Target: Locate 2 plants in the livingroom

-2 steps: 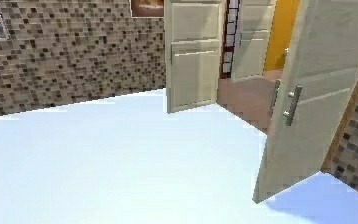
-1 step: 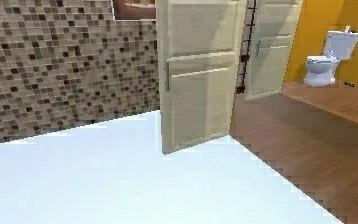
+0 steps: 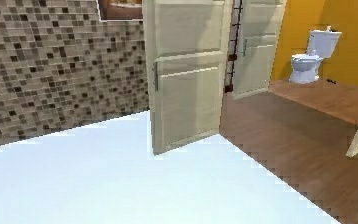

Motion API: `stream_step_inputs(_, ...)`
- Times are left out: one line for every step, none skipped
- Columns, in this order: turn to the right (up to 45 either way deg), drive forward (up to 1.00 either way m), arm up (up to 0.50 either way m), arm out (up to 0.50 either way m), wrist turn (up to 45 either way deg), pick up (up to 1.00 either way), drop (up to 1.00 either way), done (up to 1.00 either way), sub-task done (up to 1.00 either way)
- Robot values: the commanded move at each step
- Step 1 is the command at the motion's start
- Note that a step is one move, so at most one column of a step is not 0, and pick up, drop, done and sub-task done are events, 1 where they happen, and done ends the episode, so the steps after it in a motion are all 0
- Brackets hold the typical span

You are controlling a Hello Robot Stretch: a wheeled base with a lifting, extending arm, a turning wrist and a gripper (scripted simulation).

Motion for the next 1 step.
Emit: stream_step_inputs(0.0,0.9,0.0,0.0,0.0,0.0,0.0,0.0,0.0)
